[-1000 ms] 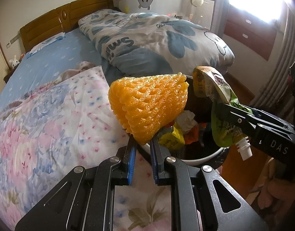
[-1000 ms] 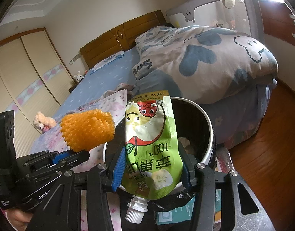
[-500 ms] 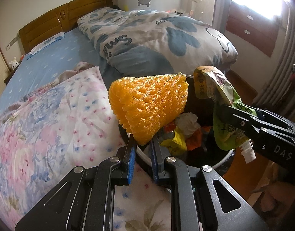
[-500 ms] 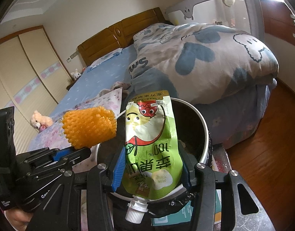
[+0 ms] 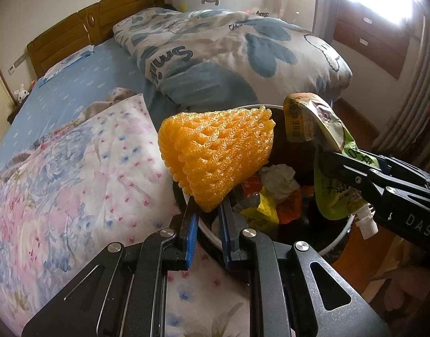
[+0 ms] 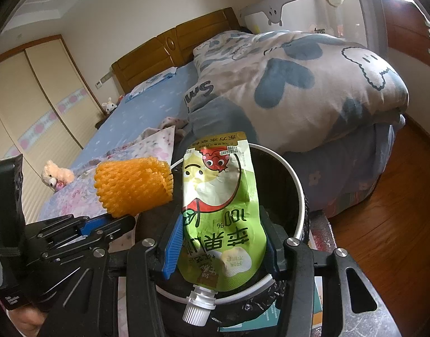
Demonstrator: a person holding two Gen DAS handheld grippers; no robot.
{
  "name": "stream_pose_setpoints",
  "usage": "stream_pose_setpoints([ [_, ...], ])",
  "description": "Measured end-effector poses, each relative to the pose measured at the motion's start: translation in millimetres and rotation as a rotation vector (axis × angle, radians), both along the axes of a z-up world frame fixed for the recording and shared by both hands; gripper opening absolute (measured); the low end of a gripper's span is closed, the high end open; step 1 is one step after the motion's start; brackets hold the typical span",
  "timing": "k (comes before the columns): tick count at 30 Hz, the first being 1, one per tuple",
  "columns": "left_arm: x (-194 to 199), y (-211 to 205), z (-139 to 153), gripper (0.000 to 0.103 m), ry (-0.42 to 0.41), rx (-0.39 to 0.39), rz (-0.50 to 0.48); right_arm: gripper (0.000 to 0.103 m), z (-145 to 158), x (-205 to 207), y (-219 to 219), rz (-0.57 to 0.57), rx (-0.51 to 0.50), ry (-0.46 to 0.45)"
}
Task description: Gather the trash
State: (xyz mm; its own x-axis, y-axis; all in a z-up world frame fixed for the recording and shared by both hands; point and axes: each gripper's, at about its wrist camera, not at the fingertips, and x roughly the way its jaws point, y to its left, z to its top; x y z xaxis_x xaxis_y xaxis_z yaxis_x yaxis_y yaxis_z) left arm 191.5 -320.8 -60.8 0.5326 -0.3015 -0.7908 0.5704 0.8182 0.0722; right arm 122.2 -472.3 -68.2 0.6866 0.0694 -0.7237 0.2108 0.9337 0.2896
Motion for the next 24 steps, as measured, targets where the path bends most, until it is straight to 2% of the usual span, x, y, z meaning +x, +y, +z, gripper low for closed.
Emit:
stream_pose_setpoints([
  [10, 5.7, -7.6, -1.3, 0.014, -0.001, 0.013, -0.01, 0.049, -2.4, 5.5, -2.9, 0.0, -0.003, 0.015],
  [13, 6.5, -9.5, 0.8, 0.017, 0.0, 0.01, -0.016, 0.051, -0.8, 7.3, -3.9, -0.002, -0.003, 0.016],
  [14, 6.4, -9.2, 2.1, 0.019, -0.001, 0.005, -0.017, 0.051, -0.4, 7.8, -4.4, -0.002, 0.001, 0.017],
  [16, 6.3, -8.0, 4.0, 0.033, -0.001, 0.001, -0.011, 0.052, 0.2, 8.9, -7.5, -0.01, 0.016, 0.016],
  [17, 5.6, -6.5, 5.0, 0.043, -0.007, -0.001, -0.008, 0.053, 0.6, 8.8, -8.7, -0.016, 0.022, 0.016],
  [18, 4.5, -4.0, 6.3, 0.049, -0.013, -0.003, -0.002, 0.057, 1.3, 8.5, -10.0, -0.022, 0.026, 0.015],
  [21, 1.5, 2.5, 8.2, 0.049, -0.014, -0.012, 0.004, 0.066, 5.8, 5.6, -12.7, -0.04, 0.033, -0.001],
  [24, -4.3, 14.1, 11.2, 0.049, -0.013, -0.034, 0.018, 0.066, 9.6, 2.6, -12.5, -0.047, 0.035, -0.012],
])
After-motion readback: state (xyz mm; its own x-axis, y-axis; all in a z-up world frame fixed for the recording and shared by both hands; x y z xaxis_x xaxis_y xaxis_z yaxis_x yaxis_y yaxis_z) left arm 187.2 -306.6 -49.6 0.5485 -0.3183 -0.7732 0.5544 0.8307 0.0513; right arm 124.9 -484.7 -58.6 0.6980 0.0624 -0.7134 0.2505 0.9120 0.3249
